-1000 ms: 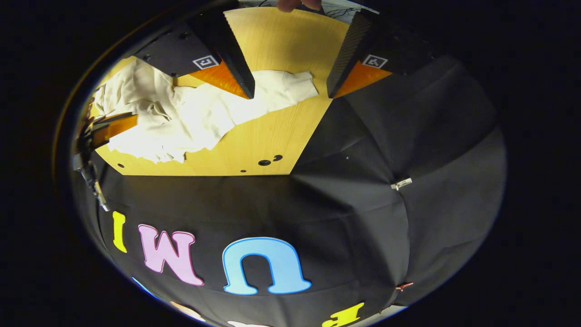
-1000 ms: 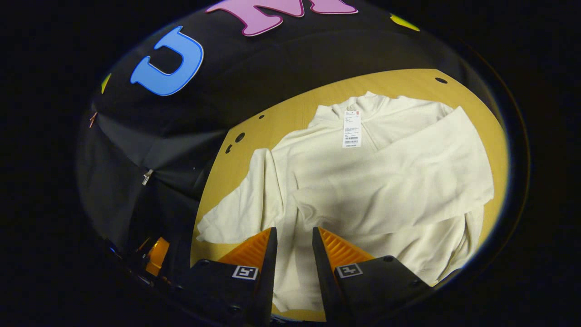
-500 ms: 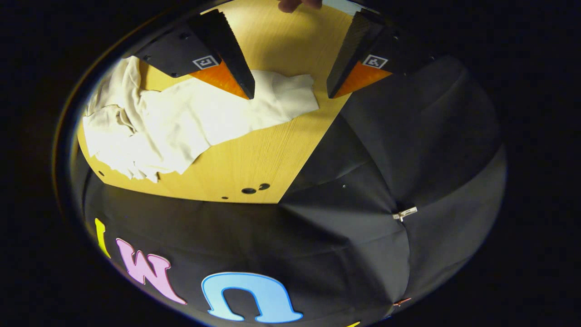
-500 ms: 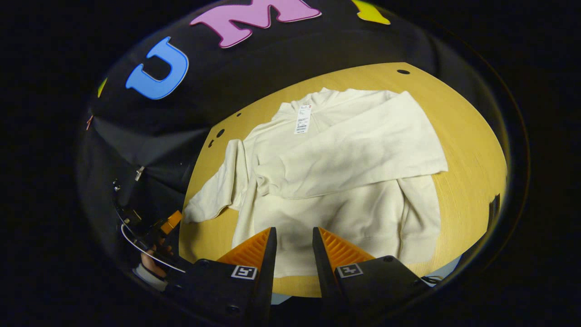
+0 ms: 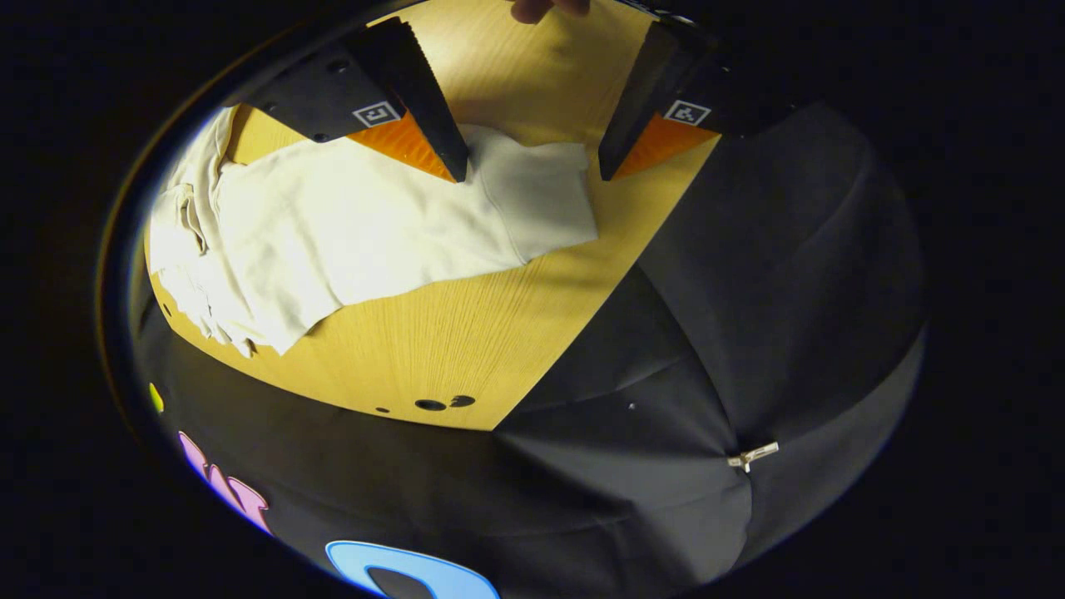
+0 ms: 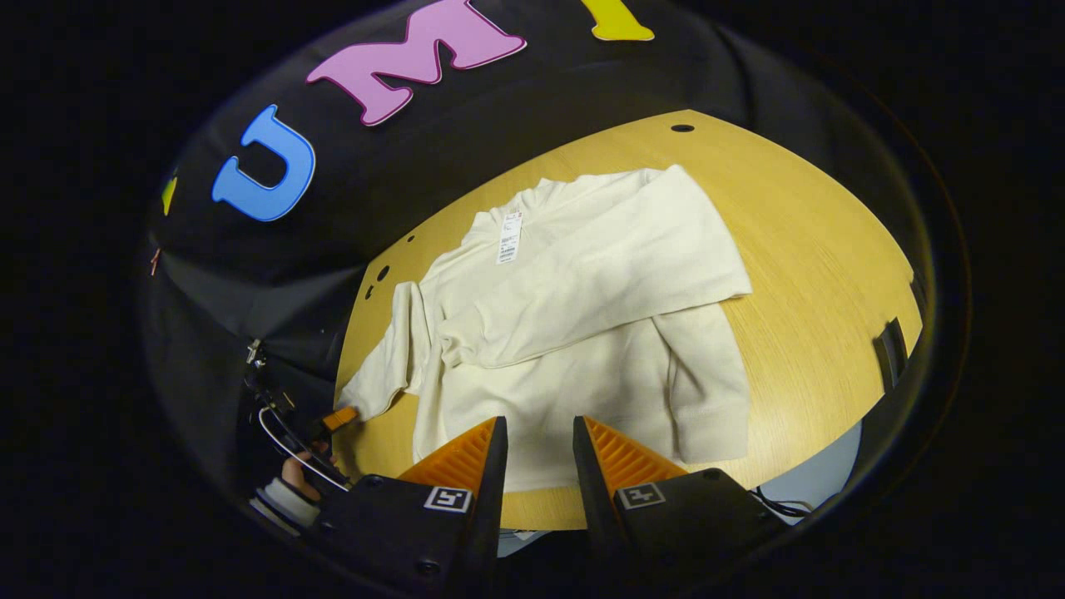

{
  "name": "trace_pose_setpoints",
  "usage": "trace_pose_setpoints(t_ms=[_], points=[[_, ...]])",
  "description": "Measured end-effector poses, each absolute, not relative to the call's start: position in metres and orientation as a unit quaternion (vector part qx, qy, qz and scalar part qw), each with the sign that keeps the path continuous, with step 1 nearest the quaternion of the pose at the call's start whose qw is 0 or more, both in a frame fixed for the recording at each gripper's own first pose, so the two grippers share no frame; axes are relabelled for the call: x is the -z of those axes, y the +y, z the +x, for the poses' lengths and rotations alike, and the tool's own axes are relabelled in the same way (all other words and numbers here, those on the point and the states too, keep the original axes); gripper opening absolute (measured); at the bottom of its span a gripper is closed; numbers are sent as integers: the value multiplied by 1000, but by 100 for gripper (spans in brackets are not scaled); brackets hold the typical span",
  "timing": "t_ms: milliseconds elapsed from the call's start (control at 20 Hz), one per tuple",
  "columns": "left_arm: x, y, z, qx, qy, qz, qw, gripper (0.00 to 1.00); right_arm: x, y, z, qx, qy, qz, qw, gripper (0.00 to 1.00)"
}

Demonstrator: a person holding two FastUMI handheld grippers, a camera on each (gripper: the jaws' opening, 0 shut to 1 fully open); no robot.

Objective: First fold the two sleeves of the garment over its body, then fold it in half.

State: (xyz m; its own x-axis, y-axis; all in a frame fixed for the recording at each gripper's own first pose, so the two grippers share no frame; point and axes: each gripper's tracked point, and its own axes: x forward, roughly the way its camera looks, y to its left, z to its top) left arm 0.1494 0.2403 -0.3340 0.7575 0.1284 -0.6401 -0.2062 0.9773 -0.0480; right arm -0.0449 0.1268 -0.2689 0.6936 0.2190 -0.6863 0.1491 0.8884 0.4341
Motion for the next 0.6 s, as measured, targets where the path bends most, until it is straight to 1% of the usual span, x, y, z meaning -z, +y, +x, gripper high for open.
trace_pose_setpoints(t_ms=[150,250,300,350,400,500,600], points=[[337,237,153,-80,349,-81,930,97,271,123,-50,-15,395,243,886,48],[337,236,151,-68,353,-76,930,97,273,123,-50,-15,396,244,885,48],[337,235,154,-60,352,-72,931,94,273,123,-50,-16,397,246,884,48],[337,234,155,-53,356,-66,931,88,275,125,-48,-17,399,248,882,48],[338,231,157,-42,361,-66,929,88,276,126,-48,-19,401,249,881,48],[335,224,160,-27,365,-55,929,56,279,129,-49,-26,407,244,880,48],[335,221,164,-31,364,-52,929,25,283,129,-51,-34,412,236,879,48]])
